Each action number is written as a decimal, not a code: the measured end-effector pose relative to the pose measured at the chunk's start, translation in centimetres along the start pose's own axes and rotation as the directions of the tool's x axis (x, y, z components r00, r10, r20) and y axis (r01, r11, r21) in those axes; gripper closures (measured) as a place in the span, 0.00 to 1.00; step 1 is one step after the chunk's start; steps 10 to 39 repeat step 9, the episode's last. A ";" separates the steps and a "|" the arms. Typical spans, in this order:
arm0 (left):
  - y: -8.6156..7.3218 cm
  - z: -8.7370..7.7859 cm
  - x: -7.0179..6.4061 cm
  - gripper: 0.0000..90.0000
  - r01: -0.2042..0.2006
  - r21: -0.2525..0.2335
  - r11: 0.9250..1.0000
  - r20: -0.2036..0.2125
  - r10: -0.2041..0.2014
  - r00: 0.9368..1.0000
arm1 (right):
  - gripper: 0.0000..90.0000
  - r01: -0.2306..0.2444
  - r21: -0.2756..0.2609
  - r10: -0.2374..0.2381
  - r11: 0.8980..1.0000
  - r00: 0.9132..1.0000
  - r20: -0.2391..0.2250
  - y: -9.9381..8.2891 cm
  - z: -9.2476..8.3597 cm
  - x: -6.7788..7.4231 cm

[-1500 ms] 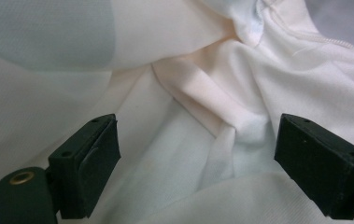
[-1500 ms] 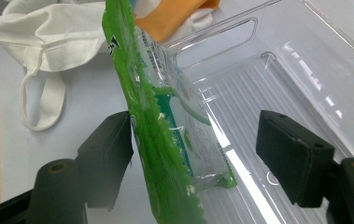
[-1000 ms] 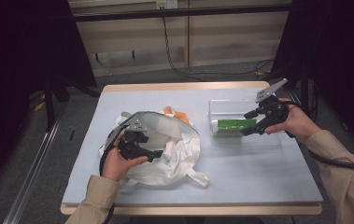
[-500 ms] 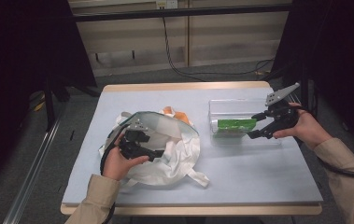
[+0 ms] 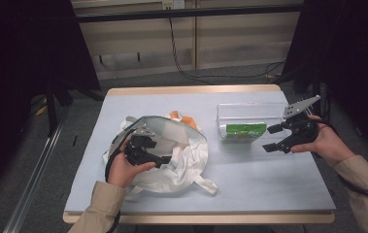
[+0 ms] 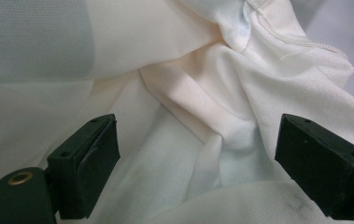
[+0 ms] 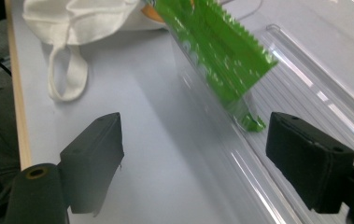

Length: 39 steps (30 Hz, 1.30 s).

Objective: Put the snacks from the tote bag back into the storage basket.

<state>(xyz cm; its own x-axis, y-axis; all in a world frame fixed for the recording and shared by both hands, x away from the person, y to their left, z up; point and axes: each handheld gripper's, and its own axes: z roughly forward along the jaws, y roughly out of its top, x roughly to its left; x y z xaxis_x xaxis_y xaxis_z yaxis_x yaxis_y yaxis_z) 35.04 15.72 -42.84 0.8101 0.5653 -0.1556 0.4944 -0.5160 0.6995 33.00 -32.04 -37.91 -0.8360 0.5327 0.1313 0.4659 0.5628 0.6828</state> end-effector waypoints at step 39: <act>0.1 -0.1 -0.1 0.15 -0.001 -0.003 1.000 0.006 0.001 1.000 | 0.18 -0.002 0.000 0.002 1.000 1.000 0.013 -1.9 0.1 1.4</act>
